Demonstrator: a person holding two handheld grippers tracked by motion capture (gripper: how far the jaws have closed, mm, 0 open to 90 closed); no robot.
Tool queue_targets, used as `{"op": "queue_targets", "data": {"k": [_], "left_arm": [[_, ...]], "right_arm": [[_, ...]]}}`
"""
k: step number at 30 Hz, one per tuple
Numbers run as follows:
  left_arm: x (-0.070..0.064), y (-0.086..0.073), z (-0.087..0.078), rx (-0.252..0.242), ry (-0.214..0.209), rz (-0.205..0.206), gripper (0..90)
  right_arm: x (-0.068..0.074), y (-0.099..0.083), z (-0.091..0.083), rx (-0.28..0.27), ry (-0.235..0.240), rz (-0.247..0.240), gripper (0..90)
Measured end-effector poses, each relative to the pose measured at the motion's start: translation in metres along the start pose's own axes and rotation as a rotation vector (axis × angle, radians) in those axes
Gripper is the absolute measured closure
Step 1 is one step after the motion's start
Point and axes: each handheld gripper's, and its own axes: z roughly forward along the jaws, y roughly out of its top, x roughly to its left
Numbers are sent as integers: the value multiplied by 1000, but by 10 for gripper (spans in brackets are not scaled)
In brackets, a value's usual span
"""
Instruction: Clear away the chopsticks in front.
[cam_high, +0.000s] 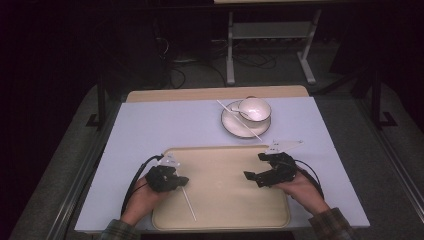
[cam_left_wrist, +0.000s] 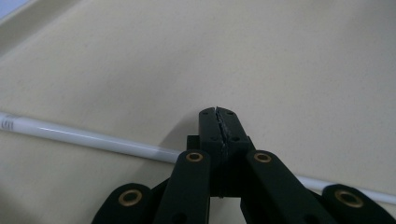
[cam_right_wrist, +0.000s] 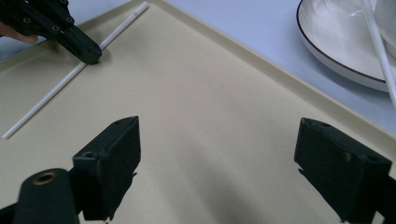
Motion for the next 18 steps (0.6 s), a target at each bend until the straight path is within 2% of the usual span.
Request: {"op": "queue_targets", "data": {"k": [7, 13, 18], "left_arm": [[0, -10, -9, 7, -1, -20, 898], [-5, -15, -14, 25, 4, -4, 897], [-7, -18, -19, 19, -7, -14, 898]], "right_arm": [[0, 0, 0, 0, -1, 3, 138], [-1, 0, 0, -1, -3, 6, 139], [-1, 0, 0, -3, -1, 7, 139]]}}
